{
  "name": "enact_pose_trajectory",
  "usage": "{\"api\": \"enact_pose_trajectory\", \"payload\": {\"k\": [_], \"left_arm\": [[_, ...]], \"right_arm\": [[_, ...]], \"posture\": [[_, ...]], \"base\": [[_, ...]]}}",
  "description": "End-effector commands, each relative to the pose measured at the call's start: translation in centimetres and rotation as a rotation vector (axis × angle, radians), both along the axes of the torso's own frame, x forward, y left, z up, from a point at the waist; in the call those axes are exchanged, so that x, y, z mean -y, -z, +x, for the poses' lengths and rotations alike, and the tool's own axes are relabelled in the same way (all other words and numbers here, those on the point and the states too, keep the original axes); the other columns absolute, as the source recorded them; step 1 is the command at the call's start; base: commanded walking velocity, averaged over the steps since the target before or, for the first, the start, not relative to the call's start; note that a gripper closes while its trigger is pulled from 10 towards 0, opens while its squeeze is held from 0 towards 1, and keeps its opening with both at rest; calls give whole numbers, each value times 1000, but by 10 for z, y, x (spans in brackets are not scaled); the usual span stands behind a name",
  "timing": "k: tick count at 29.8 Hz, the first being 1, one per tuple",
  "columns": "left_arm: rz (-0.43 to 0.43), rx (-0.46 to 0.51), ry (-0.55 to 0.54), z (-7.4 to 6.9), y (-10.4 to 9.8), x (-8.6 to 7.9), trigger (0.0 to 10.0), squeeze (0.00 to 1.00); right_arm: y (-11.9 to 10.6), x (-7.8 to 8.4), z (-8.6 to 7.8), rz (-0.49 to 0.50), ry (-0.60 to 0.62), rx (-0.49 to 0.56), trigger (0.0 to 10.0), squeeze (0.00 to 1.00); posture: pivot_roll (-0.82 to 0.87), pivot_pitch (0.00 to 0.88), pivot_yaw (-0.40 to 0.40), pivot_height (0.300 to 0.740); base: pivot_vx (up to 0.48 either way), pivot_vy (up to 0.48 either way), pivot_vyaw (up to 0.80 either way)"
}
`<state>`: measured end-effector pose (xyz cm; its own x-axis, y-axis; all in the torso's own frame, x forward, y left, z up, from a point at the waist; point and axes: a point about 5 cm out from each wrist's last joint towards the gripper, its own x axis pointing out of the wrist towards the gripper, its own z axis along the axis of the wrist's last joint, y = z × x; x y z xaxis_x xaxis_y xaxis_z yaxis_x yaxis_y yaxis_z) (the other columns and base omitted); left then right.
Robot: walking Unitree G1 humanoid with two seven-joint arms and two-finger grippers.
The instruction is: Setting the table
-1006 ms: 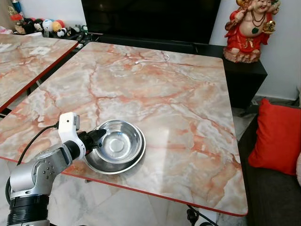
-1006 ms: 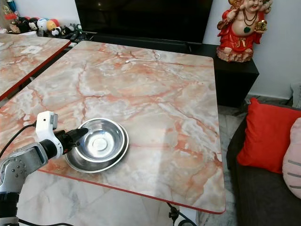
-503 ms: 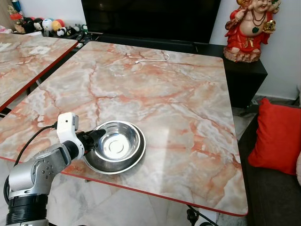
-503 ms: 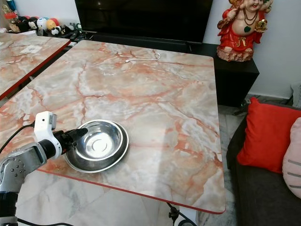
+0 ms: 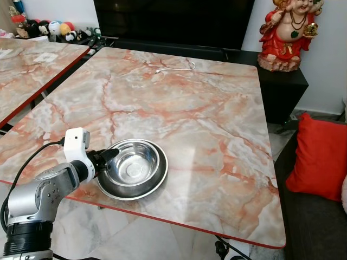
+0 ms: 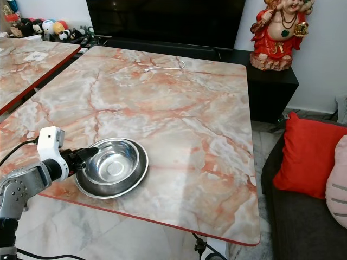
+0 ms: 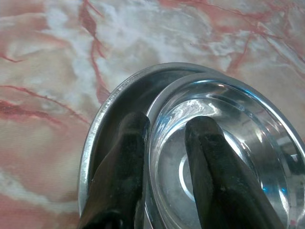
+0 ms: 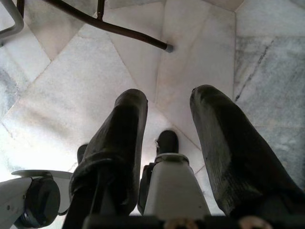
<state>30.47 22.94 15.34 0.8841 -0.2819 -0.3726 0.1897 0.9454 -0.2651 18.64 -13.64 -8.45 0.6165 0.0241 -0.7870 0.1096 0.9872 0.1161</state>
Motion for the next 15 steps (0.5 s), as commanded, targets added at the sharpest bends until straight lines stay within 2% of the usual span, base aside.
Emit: {"api": "enact_pose_trajectory", "payload": {"k": [1, 2, 3, 4, 5, 8, 11, 12, 14, 15], "left_arm": [[31, 10, 13, 0, -4, 0, 10000, 0], [31, 10, 13, 0, -4, 0, 10000, 0], [116, 67, 12, 1, -10, -2, 10000, 0], [116, 67, 12, 1, -10, -2, 10000, 0], [171, 130, 15, 2, -18, -1, 10000, 0], [195, 182, 18, 3, -24, 1, 10000, 0], [299, 395, 67, 3, -46, 22, 10000, 0], [299, 395, 67, 3, -46, 22, 10000, 0], [334, 472, 50, 3, -53, 27, 10000, 0], [334, 472, 50, 3, -53, 27, 10000, 0]], "right_arm": [[1, -1, -1, 1, -8, -11, 10000, 0], [1, -1, -1, 1, -8, -11, 10000, 0], [1, -1, -1, 0, -8, -12, 10000, 0], [1, -1, -1, 0, -8, -12, 10000, 0], [1, 0, -1, 0, -9, -13, 10000, 0], [1, 0, -1, -1, -10, -13, 10000, 0], [1, 0, -2, -3, -13, -14, 10000, 0], [1, 0, -2, -3, -13, -14, 10000, 0], [1, 0, -2, -4, -14, -14, 10000, 0], [1, 0, -2, -4, -14, -14, 10000, 0]], "posture": [[141, 20, -39, 740], [141, 20, -39, 740], [143, 19, -42, 740], [143, 19, -42, 740], [147, 20, -44, 740], [147, 20, -44, 740], [142, 18, -44, 740], [142, 18, -44, 740], [142, 18, -44, 740], [142, 18, -44, 740]], "base": [[0, 0, 0], [0, 0, 0], [0, 0, 0], [0, 0, 0], [0, 0, 0], [0, 0, 0], [0, 0, 0], [0, 0, 0], [0, 0, 0], [0, 0, 0]]}}
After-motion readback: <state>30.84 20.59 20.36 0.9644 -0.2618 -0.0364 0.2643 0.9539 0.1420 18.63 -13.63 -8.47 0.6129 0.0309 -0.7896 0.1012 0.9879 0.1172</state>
